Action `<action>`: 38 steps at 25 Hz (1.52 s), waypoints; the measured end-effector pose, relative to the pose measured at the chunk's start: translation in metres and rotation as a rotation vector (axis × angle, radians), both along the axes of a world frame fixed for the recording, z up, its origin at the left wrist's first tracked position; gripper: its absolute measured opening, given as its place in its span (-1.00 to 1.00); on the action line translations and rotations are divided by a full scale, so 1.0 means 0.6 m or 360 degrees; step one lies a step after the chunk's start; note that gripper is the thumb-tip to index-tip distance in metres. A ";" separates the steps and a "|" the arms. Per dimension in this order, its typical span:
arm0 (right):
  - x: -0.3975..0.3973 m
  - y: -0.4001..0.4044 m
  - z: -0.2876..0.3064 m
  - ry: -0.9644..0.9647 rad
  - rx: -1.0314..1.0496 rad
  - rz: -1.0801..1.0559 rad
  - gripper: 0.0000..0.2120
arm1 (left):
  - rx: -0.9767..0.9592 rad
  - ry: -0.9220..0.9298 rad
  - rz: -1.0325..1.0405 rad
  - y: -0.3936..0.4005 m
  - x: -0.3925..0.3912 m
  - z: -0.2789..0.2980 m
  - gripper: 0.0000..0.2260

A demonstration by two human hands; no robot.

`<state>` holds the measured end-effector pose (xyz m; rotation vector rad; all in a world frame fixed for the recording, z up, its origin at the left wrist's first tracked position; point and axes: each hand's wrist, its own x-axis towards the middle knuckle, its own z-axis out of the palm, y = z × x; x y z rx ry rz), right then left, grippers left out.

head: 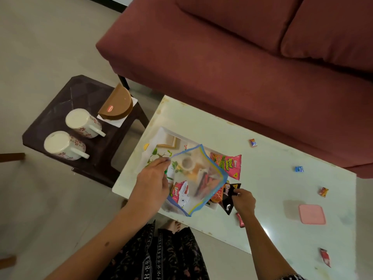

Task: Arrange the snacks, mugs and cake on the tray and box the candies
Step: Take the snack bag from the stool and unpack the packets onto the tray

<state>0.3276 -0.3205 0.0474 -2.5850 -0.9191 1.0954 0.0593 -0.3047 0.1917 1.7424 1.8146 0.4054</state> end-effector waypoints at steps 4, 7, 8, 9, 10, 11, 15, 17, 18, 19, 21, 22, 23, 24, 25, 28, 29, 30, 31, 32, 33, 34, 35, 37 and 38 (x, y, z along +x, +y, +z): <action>-0.057 0.014 0.141 -0.0014 0.1086 -0.0379 -0.85 | -0.0001 -0.0020 -0.0065 -0.001 0.016 -0.002 -0.63; -0.137 0.007 0.195 0.0157 0.0842 0.0361 -0.75 | 0.0005 -0.0051 -0.0098 0.000 0.023 -0.003 -0.63; -0.160 0.011 0.188 0.0114 0.0452 0.0720 -0.62 | 0.0011 -0.0057 -0.0105 0.001 0.025 -0.002 -0.63; -0.182 0.020 0.169 0.0043 0.0046 0.0976 -0.56 | 0.0022 -0.0056 -0.0112 0.001 0.026 -0.002 -0.63; -0.198 0.031 0.149 -0.0006 -0.0294 0.1083 -0.47 | 0.0036 -0.0055 -0.0120 0.000 0.028 -0.001 -0.63; -0.206 0.042 0.126 -0.0005 -0.0498 0.1088 -0.43 | 0.0050 -0.0055 -0.0127 -0.001 0.031 0.000 -0.63; -0.233 0.044 0.045 0.0235 -0.0676 0.0761 -0.68 | 0.0076 -0.0095 -0.0149 -0.012 0.038 0.001 -0.62; -0.249 0.023 0.026 0.0455 -0.0489 0.0308 -0.76 | 0.0066 -0.0091 -0.0157 -0.019 0.035 -0.005 -0.61; -0.255 0.016 0.019 0.0483 -0.0379 0.0149 -0.82 | 0.0065 -0.0078 -0.0150 -0.021 0.032 -0.009 -0.61; -0.262 0.014 0.021 0.0435 -0.0301 0.0099 -0.83 | 0.0062 -0.0064 -0.0132 -0.022 0.029 -0.012 -0.61; -0.267 0.017 0.019 0.0405 -0.0174 0.0023 -0.71 | 0.0058 -0.0042 -0.0092 -0.022 0.025 -0.018 -0.62; -0.269 0.025 0.025 0.0457 -0.0120 -0.0035 -0.69 | 0.0059 -0.0034 -0.0080 -0.021 0.023 -0.020 -0.63; -0.268 0.033 0.033 0.0510 -0.0049 -0.0072 -0.70 | 0.0062 -0.0029 -0.0074 -0.020 0.022 -0.021 -0.63; -0.265 0.043 0.043 0.0539 0.0011 -0.0061 -0.73 | 0.0066 -0.0028 -0.0071 -0.019 0.022 -0.023 -0.64; -0.261 0.051 0.057 0.0542 0.0055 0.0003 -0.73 | 0.0070 -0.0022 -0.0065 -0.017 0.022 -0.023 -0.64; -0.236 0.065 0.103 0.0436 0.0261 0.0320 -0.70 | 0.0082 0.0001 -0.0016 -0.007 0.018 -0.026 -0.64; -0.225 0.071 0.127 0.0364 0.0339 0.0427 -0.71 | 0.0087 0.0010 -0.0003 -0.002 0.015 -0.027 -0.63; -0.210 0.078 0.154 0.0312 0.0407 0.0510 -0.72 | 0.0085 0.0028 0.0008 0.003 0.012 -0.027 -0.63; -0.193 0.087 0.186 0.0287 0.0443 0.0565 -0.75 | 0.0079 0.0047 0.0024 0.008 0.008 -0.028 -0.62; -0.172 0.097 0.218 0.0328 0.0455 0.0571 -0.78 | 0.0077 0.0057 0.0049 0.013 0.003 -0.028 -0.61; -0.145 0.105 0.251 0.0437 0.0465 0.0523 -0.82 | 0.0082 0.0060 0.0082 0.018 -0.002 -0.028 -0.61; -0.116 0.112 0.285 0.0612 0.0494 0.0431 -0.85 | 0.0090 0.0059 0.0124 0.021 -0.006 -0.027 -0.62; -0.085 0.116 0.315 0.0789 0.0550 0.0320 -0.88 | 0.0097 0.0061 0.0169 0.024 -0.011 -0.027 -0.63; -0.029 0.122 0.345 0.0936 0.0759 0.0050 -0.90 | 0.0098 0.0084 0.0236 0.028 -0.018 -0.027 -0.63; -0.007 0.125 0.341 0.0913 0.0862 -0.0093 -0.90 | 0.0091 0.0092 0.0256 0.031 -0.021 -0.027 -0.63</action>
